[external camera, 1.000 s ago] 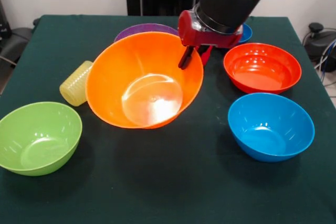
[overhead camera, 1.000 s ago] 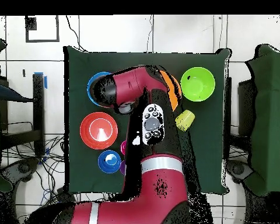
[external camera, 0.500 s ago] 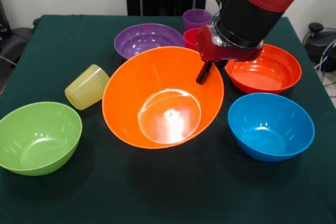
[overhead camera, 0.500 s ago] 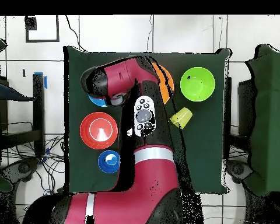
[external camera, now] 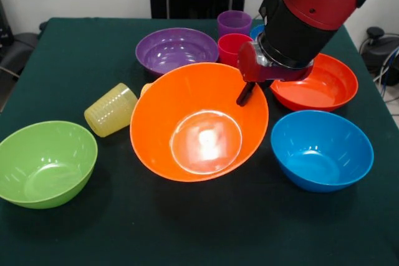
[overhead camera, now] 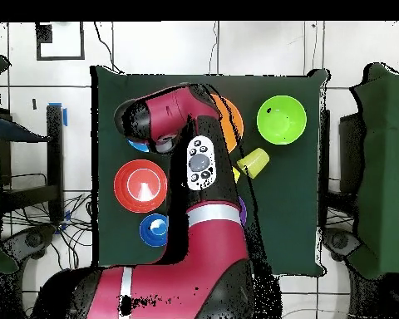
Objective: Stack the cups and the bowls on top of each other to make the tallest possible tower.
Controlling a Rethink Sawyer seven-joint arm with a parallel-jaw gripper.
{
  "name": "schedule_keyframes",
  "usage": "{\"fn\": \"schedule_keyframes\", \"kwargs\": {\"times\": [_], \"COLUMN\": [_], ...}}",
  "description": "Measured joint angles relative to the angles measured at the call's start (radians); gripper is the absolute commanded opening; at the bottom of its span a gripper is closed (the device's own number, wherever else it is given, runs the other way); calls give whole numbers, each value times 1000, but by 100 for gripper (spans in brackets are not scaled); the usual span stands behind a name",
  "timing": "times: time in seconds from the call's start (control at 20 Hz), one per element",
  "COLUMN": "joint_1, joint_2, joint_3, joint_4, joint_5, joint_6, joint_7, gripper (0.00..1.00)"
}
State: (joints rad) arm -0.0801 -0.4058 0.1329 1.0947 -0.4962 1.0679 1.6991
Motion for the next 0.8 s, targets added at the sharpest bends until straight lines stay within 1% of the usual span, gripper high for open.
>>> {"fn": "schedule_keyframes", "kwargs": {"times": [0.2, 0.35, 0.45, 0.5, 0.6, 0.65, 0.7, 0.75, 0.8], "joint_1": [17, 33, 46, 49, 68, 75, 108, 136, 154], "joint_2": [-5, -12, -15, -15, -9, -5, 14, 33, 46], "joint_3": [-25, -53, -81, -89, -132, -147, -203, -244, -270], "joint_4": [38, 89, 142, 156, 205, 217, 242, 251, 254], "joint_5": [-31, -70, -110, -121, -167, -179, -222, -247, -259], "joint_6": [-61, -156, -266, -297, -427, -461, -567, -628, -663], "joint_7": [0, 0, 0, 0, 6, 9, 28, 47, 61], "gripper": [0, 0, 0, 0, 0, 0, 0, 0, 0]}}
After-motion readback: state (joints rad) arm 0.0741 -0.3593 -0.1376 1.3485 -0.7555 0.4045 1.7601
